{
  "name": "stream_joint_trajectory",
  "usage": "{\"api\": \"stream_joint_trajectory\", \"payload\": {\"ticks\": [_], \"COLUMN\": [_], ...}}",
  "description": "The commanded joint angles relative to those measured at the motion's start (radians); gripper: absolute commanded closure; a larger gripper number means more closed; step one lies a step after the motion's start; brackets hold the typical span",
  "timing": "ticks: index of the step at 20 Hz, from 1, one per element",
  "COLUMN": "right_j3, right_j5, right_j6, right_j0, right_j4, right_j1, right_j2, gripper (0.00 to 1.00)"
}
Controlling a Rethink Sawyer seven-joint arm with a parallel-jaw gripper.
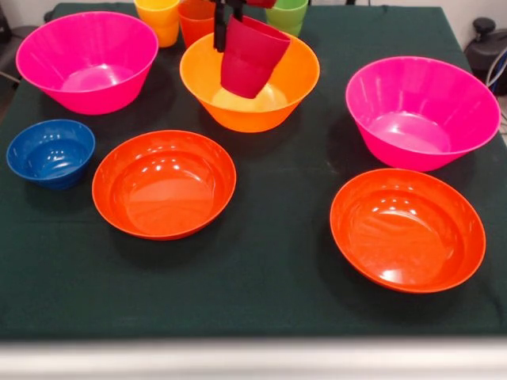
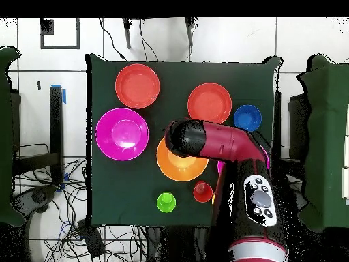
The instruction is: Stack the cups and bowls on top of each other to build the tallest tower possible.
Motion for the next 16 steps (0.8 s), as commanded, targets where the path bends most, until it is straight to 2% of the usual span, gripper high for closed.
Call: {"api": "stream_joint_trajectory", "payload": {"ticks": [1,9,11,16], "right_j3": [-0.004,-0.013,0.009,0.014], "right_j5": [-0.008,-0.004,-0.019,0.016], "right_j6": [-0.048,0.008,0.002,-0.007], "right_j0": [0.038,0.071,0.062,0.067], "right_j4": [-0.091,-0.113,-0.113,-0.116], "right_j1": [0.069,0.114,0.104,0.093], "right_j2": [0.103,0.059,0.068,0.061], "gripper": [1.0,1.0,1.0,1.0]}}
